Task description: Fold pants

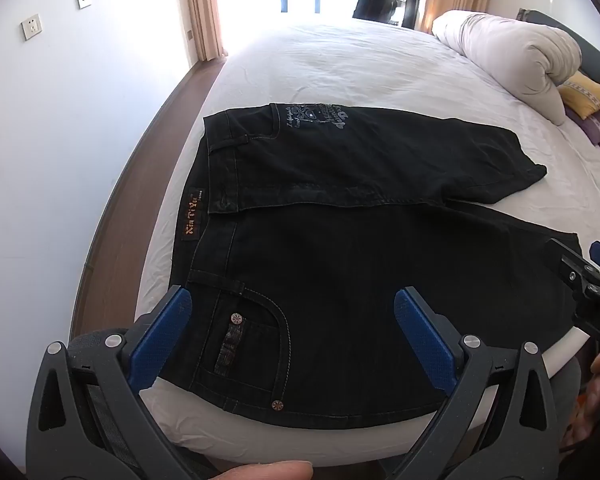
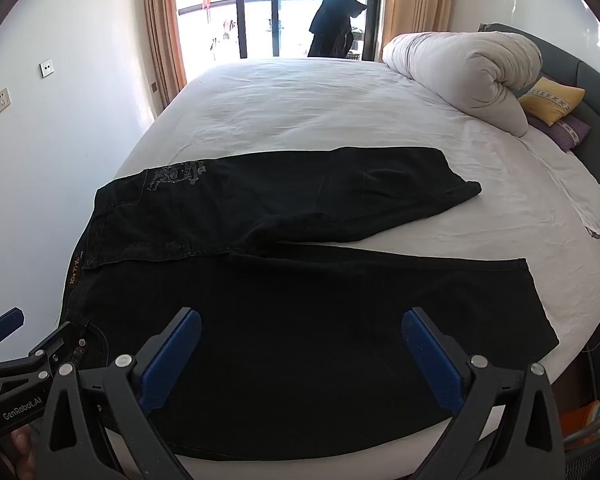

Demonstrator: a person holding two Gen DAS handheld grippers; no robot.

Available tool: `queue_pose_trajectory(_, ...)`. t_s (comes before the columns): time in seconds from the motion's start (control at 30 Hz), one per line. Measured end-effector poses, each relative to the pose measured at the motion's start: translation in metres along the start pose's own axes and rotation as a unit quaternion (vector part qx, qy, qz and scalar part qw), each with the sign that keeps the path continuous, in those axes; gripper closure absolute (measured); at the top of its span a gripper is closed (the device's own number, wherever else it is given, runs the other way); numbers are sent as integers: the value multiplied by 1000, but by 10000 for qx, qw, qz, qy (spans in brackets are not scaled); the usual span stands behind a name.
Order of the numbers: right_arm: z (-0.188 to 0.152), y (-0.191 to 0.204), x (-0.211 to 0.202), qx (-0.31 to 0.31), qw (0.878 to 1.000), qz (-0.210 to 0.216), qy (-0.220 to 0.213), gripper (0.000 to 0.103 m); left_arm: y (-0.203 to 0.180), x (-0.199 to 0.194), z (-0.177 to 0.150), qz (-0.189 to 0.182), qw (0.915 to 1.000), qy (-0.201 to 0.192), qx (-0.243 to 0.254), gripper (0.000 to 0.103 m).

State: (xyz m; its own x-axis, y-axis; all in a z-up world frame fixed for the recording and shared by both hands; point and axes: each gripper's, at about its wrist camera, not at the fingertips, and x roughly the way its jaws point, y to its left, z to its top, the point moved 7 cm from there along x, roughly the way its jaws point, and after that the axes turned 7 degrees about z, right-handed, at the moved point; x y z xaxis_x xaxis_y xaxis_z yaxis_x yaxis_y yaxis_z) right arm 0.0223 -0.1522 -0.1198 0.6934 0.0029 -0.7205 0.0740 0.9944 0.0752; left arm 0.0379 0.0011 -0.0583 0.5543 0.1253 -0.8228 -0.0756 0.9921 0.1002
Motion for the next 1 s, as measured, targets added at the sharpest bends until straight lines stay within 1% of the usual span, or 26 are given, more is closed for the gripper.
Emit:
queue_pose_trajectory(0.83, 1, 1, 1, 5, 10000, 6, 31, 0, 1, 1, -2, 2, 10000, 34, -2, 0)
queue_pose_trajectory(1.0, -6, 0, 12, 16, 9999, 25, 97, 0, 2, 6, -5, -9, 10000, 78, 17, 0)
